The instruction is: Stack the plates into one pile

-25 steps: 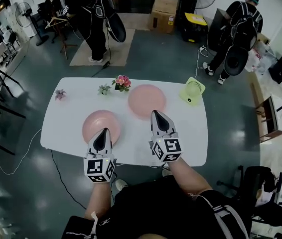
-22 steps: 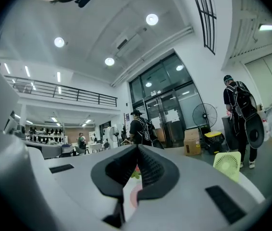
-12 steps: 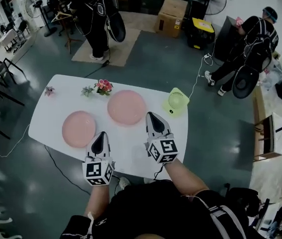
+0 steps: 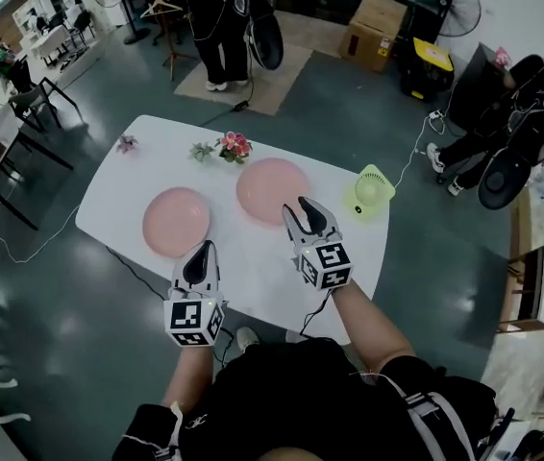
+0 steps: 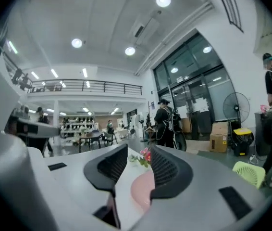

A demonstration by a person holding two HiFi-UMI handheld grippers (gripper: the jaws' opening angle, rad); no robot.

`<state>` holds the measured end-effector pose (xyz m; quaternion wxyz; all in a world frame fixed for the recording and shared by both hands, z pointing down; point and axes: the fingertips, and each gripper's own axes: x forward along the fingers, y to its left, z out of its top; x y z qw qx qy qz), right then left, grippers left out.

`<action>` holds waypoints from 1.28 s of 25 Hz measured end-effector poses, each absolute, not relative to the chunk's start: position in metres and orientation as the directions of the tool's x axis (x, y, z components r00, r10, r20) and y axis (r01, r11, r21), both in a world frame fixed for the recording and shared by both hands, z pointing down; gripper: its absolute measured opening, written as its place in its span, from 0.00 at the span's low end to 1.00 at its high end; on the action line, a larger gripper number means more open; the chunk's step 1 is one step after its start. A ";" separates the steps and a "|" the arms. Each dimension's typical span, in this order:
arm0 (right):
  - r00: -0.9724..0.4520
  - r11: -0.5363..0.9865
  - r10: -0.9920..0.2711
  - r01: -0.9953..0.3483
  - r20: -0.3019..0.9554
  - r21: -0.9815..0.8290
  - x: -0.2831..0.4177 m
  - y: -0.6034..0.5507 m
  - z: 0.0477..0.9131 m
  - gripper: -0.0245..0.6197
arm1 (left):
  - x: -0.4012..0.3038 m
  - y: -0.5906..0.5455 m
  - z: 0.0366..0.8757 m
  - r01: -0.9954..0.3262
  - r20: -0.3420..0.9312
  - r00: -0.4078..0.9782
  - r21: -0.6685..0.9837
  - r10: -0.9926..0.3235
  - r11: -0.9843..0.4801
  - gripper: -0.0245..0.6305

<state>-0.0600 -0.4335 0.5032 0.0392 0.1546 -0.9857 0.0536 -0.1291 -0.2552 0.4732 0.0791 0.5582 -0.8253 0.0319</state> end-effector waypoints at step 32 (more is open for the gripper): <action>-0.427 0.686 -0.374 0.470 0.823 0.556 -0.137 -0.447 0.798 0.24 | -0.173 -0.060 0.495 -0.677 0.221 -0.718 -0.001 -0.660 0.736 0.05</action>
